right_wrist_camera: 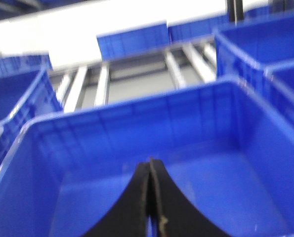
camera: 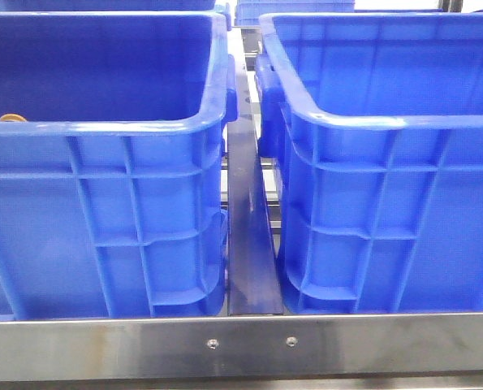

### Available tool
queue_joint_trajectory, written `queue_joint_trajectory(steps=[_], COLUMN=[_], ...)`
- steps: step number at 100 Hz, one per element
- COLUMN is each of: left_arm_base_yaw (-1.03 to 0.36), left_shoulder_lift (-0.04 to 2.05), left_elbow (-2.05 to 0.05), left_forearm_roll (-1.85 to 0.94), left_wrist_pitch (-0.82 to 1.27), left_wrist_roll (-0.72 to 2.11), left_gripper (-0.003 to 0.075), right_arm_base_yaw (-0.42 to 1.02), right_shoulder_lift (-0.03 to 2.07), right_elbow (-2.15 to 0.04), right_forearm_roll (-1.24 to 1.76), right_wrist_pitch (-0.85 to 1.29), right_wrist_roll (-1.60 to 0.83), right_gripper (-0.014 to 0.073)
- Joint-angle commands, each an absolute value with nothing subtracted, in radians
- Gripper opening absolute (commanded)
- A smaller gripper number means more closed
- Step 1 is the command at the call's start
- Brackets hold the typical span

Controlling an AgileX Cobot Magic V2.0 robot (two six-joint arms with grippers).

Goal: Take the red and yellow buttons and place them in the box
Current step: 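Bring the red button to the right gripper and close the right gripper on it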

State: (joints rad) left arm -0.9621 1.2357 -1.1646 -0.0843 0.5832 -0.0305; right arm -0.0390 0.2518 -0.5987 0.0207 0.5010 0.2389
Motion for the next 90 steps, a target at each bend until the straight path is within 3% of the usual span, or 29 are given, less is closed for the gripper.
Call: queue_joint_trajectory(steps=[1, 15, 43, 55, 79, 90], left_arm_base_yaw=[-0.970, -0.970, -0.970, -0.970, -0.970, -0.970], left_shoulder_lift=[1.205, 1.205, 1.205, 1.205, 1.205, 1.205], left_elbow=[-1.193, -1.193, -1.193, -1.193, -1.193, -1.193], left_forearm_roll=[-0.093, -0.093, -0.093, -0.093, -0.093, -0.093], left_wrist_pitch=[0.505, 0.505, 0.505, 0.505, 0.505, 0.505], left_wrist_roll=[-0.038, -0.038, -0.038, -0.038, -0.038, -0.038], left_gripper=[-0.0019, -0.0019, -0.0019, -0.0019, -0.0019, -0.0019], right_arm_base_yaw=[-0.039, -0.039, -0.039, -0.039, -0.039, -0.039], right_shoulder_lift=[0.379, 0.536, 0.717, 0.753, 0.768, 0.768], right_elbow=[-0.748, -0.852, -0.857, -0.857, -0.857, -0.857], right_forearm_roll=[0.077, 0.153, 0.238, 0.317, 0.448, 0.529], right_wrist_pitch=[0.640, 0.791, 0.818, 0.818, 0.783, 0.770], right_wrist_roll=[0.241, 0.241, 0.173, 0.110, 0.056, 0.023], right_gripper=[-0.0067, -0.0067, -0.0040, 0.0080, 0.0447, 0.0531])
